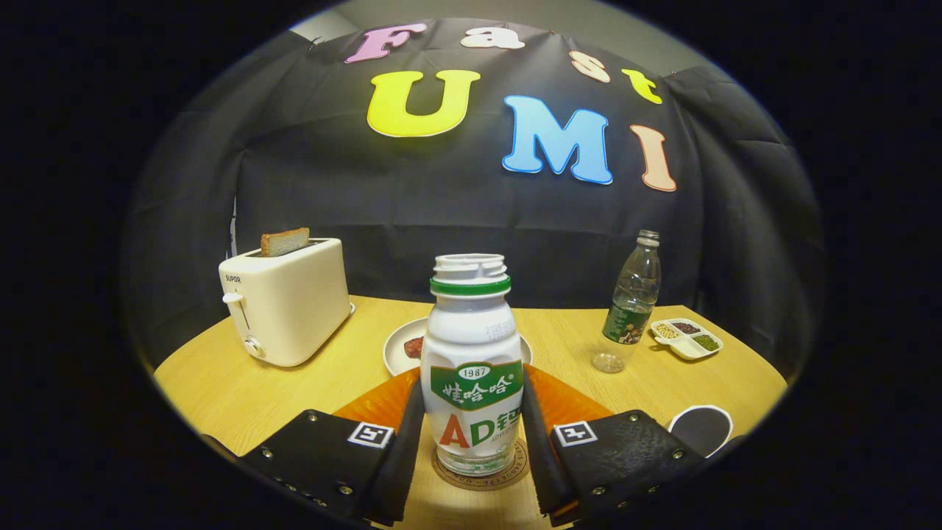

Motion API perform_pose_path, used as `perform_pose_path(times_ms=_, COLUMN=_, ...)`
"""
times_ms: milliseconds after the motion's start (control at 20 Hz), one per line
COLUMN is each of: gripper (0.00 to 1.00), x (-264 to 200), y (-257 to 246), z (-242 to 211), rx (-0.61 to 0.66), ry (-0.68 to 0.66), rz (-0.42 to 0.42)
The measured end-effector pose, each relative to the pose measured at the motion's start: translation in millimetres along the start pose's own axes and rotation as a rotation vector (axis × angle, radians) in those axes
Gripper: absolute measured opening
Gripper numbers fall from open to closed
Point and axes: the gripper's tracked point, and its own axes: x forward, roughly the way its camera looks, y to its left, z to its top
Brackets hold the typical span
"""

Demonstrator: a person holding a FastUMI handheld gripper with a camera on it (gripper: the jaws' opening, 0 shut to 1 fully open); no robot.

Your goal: Take the bottle from table, then pour the juice into the cup, finally place the bottle on the coaster

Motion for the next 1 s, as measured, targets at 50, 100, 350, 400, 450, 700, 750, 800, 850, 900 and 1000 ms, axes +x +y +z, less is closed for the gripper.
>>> perform_pose_path(times_ms=50, gripper=0.65, x=0, y=0, z=1, rx=-0.002, ry=-0.006, rz=0.0)
perform_pose_path(times_ms=100, gripper=0.65, x=2, y=0, z=0, rx=-0.003, ry=-0.015, rz=0.0)
perform_pose_path(times_ms=350, gripper=0.72, x=2, y=1, z=-1, rx=0.024, ry=-0.019, rz=-0.018)
perform_pose_path(times_ms=400, gripper=0.74, x=1, y=2, z=-1, rx=0.035, ry=-0.018, rz=-0.02)
perform_pose_path(times_ms=450, gripper=0.74, x=-2, y=3, z=2, rx=0.047, ry=-0.023, rz=-0.02)
perform_pose_path(times_ms=700, gripper=0.95, x=0, y=-3, z=9, rx=0.045, ry=-0.071, rz=-0.036)
perform_pose_path(times_ms=750, gripper=0.95, x=-1, y=-2, z=11, rx=0.049, ry=-0.074, rz=-0.029)
perform_pose_path(times_ms=800, gripper=0.96, x=-4, y=-1, z=15, rx=0.05, ry=-0.086, rz=-0.025)
perform_pose_path(times_ms=850, gripper=0.97, x=-5, y=-1, z=21, rx=0.049, ry=-0.1, rz=-0.021)
perform_pose_path(times_ms=900, gripper=0.96, x=-10, y=-2, z=31, rx=0.048, ry=-0.116, rz=-0.016)
perform_pose_path(times_ms=1000, gripper=0.96, x=-34, y=-9, z=60, rx=0.035, ry=-0.137, rz=-0.021)
